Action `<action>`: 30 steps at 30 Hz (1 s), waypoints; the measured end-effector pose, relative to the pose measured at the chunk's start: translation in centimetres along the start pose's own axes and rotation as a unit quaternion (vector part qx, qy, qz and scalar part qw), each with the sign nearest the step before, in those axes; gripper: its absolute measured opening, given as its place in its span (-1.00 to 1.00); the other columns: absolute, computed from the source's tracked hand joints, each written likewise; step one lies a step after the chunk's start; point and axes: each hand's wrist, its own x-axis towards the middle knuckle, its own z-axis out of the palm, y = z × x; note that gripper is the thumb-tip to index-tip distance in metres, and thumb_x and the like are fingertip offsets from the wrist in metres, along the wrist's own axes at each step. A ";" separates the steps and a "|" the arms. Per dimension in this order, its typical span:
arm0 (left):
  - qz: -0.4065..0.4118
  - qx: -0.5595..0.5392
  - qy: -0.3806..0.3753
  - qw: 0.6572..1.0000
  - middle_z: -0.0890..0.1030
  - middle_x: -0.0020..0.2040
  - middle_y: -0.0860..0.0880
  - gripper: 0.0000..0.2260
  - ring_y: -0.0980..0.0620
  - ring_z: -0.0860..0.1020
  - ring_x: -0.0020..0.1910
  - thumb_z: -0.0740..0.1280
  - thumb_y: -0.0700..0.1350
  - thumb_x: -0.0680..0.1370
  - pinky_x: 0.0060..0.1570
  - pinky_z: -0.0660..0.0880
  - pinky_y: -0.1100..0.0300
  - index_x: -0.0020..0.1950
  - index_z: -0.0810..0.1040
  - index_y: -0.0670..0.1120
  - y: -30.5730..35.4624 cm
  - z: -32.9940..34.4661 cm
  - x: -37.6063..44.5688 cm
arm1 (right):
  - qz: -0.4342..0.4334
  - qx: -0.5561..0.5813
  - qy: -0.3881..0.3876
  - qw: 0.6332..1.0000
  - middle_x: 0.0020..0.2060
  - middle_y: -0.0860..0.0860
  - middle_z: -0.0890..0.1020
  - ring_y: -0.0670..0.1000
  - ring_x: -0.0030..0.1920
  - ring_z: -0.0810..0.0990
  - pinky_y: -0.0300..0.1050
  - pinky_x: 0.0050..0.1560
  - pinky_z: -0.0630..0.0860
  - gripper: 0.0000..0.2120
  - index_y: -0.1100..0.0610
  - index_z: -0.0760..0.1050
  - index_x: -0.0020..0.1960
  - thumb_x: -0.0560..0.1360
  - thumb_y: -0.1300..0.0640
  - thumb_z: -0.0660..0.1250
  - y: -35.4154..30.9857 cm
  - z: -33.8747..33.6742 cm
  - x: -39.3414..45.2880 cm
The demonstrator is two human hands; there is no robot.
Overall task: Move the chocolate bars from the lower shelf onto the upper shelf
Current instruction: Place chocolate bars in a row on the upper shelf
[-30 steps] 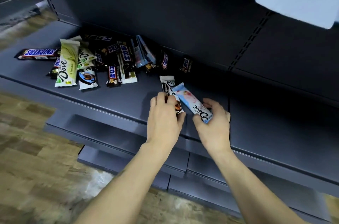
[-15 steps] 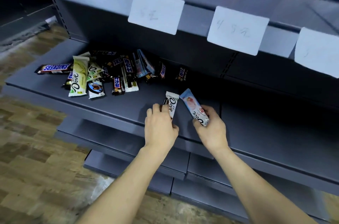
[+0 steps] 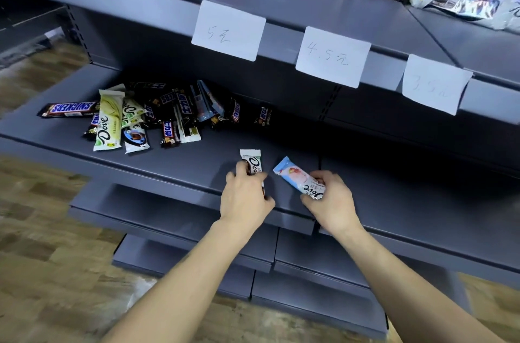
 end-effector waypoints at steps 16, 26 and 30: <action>-0.087 -0.071 -0.074 0.991 0.39 0.20 -0.11 -0.23 -0.11 0.29 0.20 0.36 -0.21 0.41 -0.11 0.38 0.16 0.53 0.11 0.19 -0.7 -0.8 0.0 | 0.082 0.233 -0.035 0.968 -0.08 -0.14 0.68 -0.04 -0.04 0.66 0.02 0.04 0.61 -0.82 -0.04 0.52 0.11 0.54 -0.06 0.34 -1.4 -0.3 -1.3; -0.022 -0.447 -0.050 0.893 0.66 0.00 0.11 -0.56 0.15 0.62 0.00 0.32 -0.12 0.57 0.13 0.50 0.27 0.40 0.38 0.23 -1.9 -0.5 -2.4 | 0.078 0.379 0.021 0.922 0.03 -0.01 0.64 -0.06 -0.10 0.67 -0.26 -0.26 0.54 -0.26 -0.05 0.20 0.47 0.43 0.24 0.48 -1.5 -1.4 -1.0; -0.051 -0.483 -0.036 0.873 0.66 -0.09 0.02 -0.57 0.06 0.61 -0.17 0.22 -0.20 0.60 -0.06 0.54 0.29 0.39 0.40 0.22 -1.5 -0.9 -2.8 | 0.049 0.372 0.043 0.926 0.07 0.03 0.57 -0.02 -0.04 0.69 -0.13 -0.15 0.63 -0.40 -0.02 0.37 0.35 0.41 0.27 0.51 -1.1 -1.5 -1.2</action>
